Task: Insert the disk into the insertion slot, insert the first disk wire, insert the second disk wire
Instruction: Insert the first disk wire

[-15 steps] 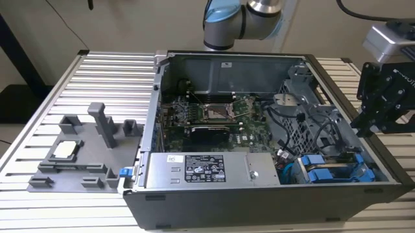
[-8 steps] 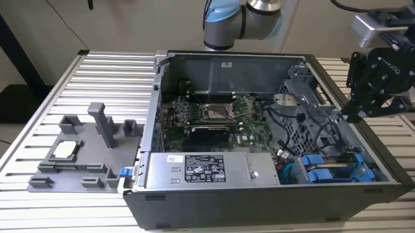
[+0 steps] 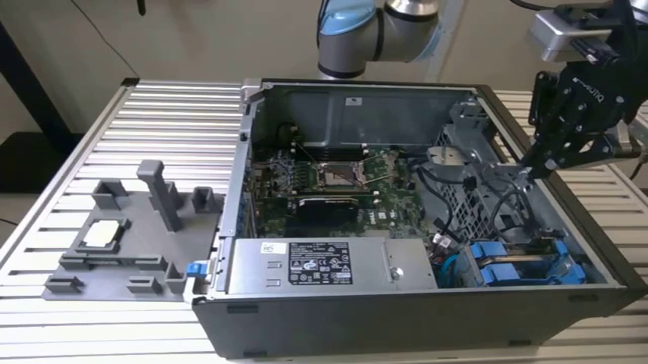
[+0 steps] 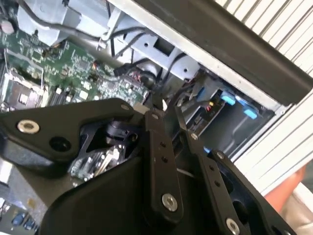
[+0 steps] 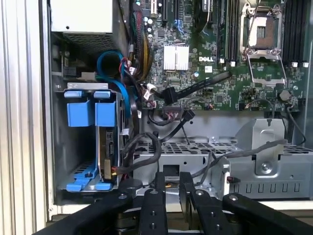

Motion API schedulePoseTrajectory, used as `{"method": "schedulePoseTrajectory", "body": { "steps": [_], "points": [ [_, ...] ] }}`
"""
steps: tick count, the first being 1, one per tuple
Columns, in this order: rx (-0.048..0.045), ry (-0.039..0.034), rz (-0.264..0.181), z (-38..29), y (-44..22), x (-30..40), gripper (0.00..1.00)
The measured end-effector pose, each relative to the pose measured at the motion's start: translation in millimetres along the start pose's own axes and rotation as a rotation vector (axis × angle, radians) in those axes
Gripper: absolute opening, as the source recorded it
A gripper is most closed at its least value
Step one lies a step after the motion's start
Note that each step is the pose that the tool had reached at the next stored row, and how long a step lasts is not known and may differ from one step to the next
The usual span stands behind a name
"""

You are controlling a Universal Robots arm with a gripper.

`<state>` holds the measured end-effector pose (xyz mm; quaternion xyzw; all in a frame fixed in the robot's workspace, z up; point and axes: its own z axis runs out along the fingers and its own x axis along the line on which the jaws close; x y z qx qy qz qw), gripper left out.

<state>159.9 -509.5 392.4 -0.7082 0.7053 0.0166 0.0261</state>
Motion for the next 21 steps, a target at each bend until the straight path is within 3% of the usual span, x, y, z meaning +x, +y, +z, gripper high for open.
{"method": "schedulePoseTrajectory", "body": {
  "steps": [17, 20, 21],
  "points": [
    [-0.0004, -0.0003, -0.008, 2.7, 76.6, 0.0, 0.27],
    [0.0019, 0.0003, -0.013, 2.7, 84.3, 0.1, 0.27],
    [0.0039, 0.0064, -0.014, 3.0, 85.6, -0.2, 0.27]
  ]
}}
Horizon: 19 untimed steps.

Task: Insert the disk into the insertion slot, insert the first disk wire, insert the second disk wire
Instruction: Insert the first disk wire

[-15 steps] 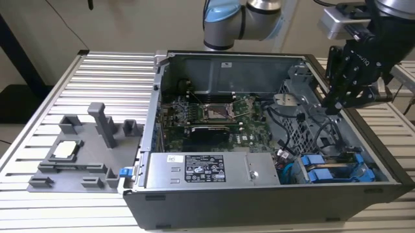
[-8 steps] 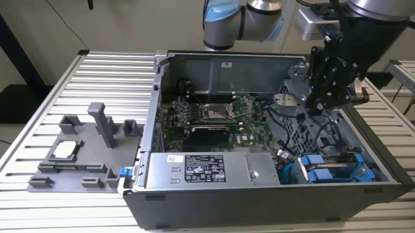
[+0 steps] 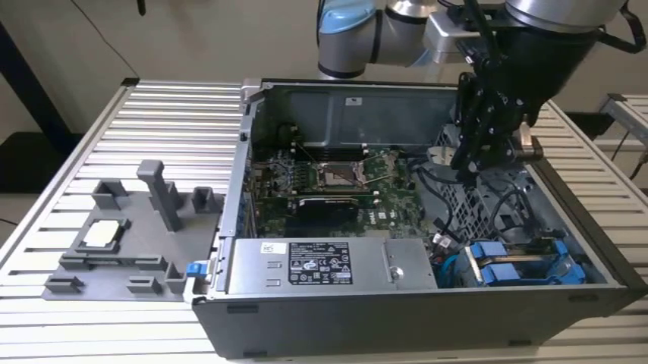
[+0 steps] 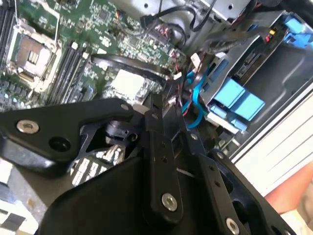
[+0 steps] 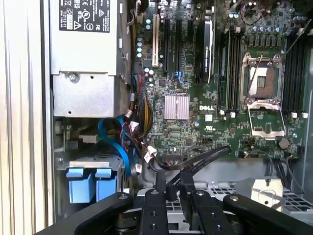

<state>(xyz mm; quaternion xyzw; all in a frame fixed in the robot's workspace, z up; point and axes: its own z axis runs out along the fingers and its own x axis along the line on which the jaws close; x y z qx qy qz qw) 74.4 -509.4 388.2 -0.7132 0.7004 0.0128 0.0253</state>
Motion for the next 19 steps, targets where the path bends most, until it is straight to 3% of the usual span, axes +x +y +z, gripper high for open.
{"method": "schedulePoseTrajectory", "body": {
  "steps": [3, 4, 6, 10, 11, 12, 15, 19],
  "points": [
    [0.0065, 0.0325, -0.008, 0.8, 1.7, -2.3, 0.27],
    [0.0113, 0.0401, -0.011, 1.3, 2.0, -3.8, 0.27],
    [0.0228, 0.0522, -0.018, 2.6, 2.6, -7.0, 0.27],
    [0.0475, 0.0596, -0.028, 6.8, 3.9, -17.4, 0.27],
    [0.0521, 0.0652, -0.031, 7.5, 4.4, -19.0, 0.27],
    [0.0536, 0.0752, -0.034, 7.7, 4.9, -19.7, 0.27],
    [0.0567, 0.1105, -0.045, 8.6, 6.4, -21.7, 0.27],
    [0.0781, 0.1240, -0.051, 12.1, 9.0, -29.2, 0.27]
  ]
}}
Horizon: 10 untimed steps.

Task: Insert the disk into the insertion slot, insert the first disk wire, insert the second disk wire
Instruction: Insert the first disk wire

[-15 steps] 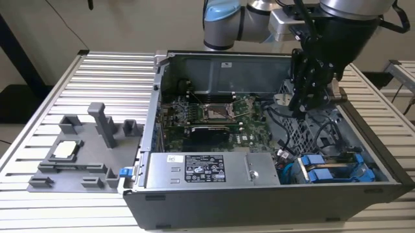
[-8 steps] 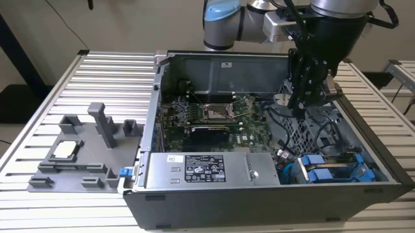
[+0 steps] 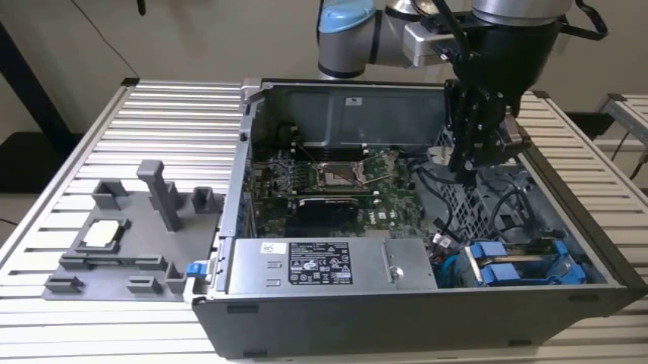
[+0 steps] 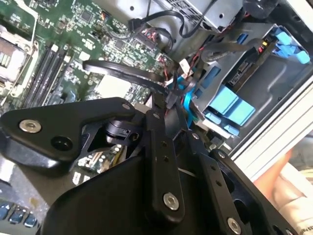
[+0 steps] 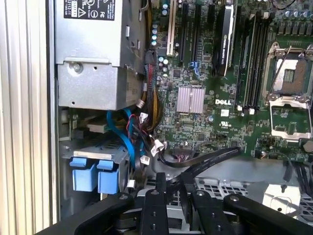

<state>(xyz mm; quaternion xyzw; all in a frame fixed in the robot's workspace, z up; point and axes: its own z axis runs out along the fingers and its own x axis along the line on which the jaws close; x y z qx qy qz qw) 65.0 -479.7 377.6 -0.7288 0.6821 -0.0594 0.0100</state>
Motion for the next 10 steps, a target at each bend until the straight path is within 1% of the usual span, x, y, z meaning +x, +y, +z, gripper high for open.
{"method": "schedulePoseTrajectory", "body": {
  "steps": [1, 2, 5, 6, 7, 9, 10],
  "points": [
    [0.0043, 0.0079, -0.002, 0.2, 0.5, -0.9, 0.27],
    [0.0057, 0.0198, -0.006, 0.3, 0.9, -1.5, 0.27],
    [0.0087, 0.0617, -0.018, 0.3, 2.1, -2.9, 0.27],
    [0.0099, 0.0747, -0.022, 0.3, 2.5, -3.4, 0.27],
    [0.0152, 0.0952, -0.028, 0.7, 3.3, -5.4, 0.27],
    [0.0212, 0.1143, -0.033, 1.1, 4.4, -7.6, 0.27],
    [0.0249, 0.1212, -0.035, 1.4, 5.0, -9.1, 0.27]
  ]
}}
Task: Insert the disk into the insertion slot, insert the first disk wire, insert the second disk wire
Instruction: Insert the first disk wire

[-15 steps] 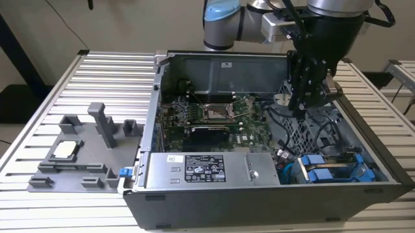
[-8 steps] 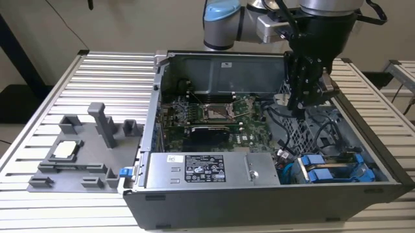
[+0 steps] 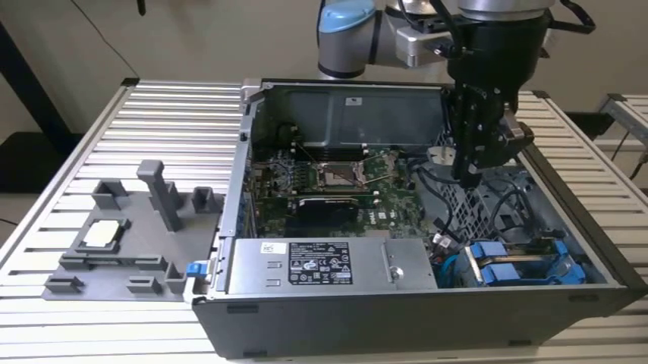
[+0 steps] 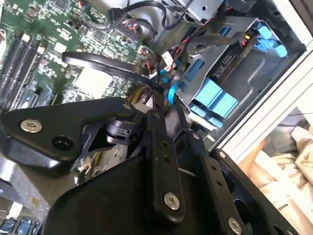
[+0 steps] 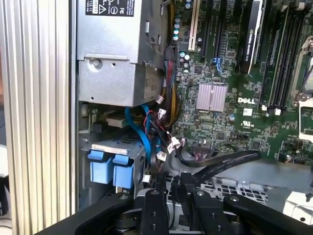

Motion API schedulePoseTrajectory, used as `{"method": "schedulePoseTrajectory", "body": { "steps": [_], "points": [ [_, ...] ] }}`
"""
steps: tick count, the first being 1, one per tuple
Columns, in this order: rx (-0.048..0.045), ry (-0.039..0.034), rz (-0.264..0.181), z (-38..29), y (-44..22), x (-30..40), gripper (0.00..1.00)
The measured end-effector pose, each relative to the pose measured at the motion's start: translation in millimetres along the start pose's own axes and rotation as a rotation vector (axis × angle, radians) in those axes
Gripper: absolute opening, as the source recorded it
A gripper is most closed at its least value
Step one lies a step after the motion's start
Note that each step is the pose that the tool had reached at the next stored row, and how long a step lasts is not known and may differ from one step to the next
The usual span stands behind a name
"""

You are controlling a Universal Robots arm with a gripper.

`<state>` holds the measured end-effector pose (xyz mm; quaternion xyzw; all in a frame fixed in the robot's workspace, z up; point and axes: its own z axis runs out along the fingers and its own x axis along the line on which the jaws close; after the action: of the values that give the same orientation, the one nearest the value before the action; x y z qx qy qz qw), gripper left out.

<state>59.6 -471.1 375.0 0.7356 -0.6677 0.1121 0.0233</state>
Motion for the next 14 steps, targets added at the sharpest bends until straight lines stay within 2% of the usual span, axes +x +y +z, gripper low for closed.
{"method": "schedulePoseTrajectory", "body": {
  "steps": [2, 4, 6, 10, 14],
  "points": [
    [0.0078, 0.0097, -0.004, 0.7, 1.0, -2.6, 0.27],
    [0.0202, 0.0113, -0.004, 2.2, 2.2, -4.9, 0.27],
    [0.0279, 0.0125, -0.004, 3.6, 2.9, -6.4, 0.27],
    [0.0280, 0.0250, -0.007, 6.8, 3.2, -7.2, 0.27],
    [0.0280, 0.0259, -0.008, 6.8, 3.3, -7.2, 0.27]
  ]
}}
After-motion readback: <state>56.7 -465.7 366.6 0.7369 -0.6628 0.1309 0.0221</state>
